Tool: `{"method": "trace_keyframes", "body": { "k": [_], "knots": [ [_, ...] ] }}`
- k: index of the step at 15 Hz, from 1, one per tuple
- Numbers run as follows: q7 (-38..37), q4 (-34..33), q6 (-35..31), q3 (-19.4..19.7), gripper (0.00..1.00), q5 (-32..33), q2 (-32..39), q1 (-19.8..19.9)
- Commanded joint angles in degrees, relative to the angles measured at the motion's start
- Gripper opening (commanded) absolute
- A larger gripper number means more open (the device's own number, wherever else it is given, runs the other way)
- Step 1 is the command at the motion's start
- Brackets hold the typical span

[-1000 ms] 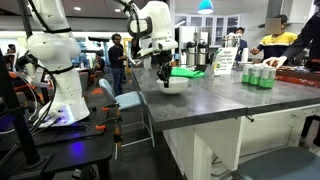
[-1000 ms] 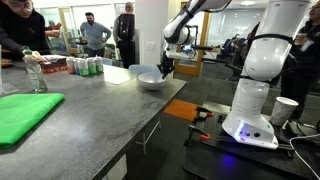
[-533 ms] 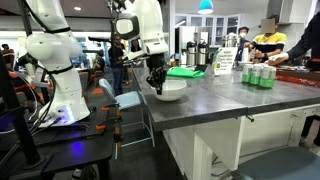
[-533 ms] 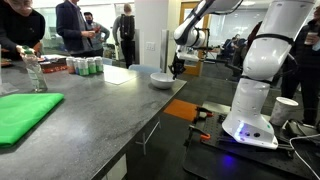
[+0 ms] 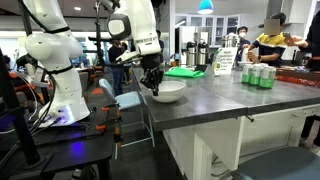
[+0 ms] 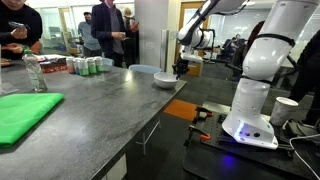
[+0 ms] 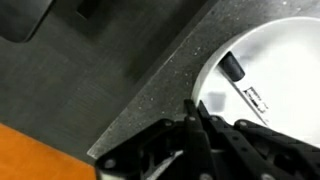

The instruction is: Move the bowl to the right

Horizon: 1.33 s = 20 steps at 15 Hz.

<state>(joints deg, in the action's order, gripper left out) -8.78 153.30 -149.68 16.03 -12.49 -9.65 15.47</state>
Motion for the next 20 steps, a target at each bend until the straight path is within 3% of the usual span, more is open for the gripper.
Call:
{"method": "trace_keyframes", "body": {
  "k": [1,8,9,10,16,17,20],
  "knots": [
    [-8.8,-0.2,-0.4,-2.2,0.01,1.8,-0.2,1.0],
    [-21.5,-5.3,1.4,-5.3,0.01,2.1,1.9,0.4],
    [-22.9,-6.0,1.7,-5.6,0.15,2.7,2.4,0.5],
    [-23.6,-6.4,1.9,-5.8,0.02,2.9,2.9,0.4],
    [-25.3,-8.5,2.4,-5.7,0.02,2.3,5.6,-0.7],
    [-24.0,-8.8,2.9,-5.6,0.29,1.3,5.1,-1.0],
    [-27.1,-8.6,3.6,-6.2,0.43,6.0,2.5,-0.7]
  ]
}}
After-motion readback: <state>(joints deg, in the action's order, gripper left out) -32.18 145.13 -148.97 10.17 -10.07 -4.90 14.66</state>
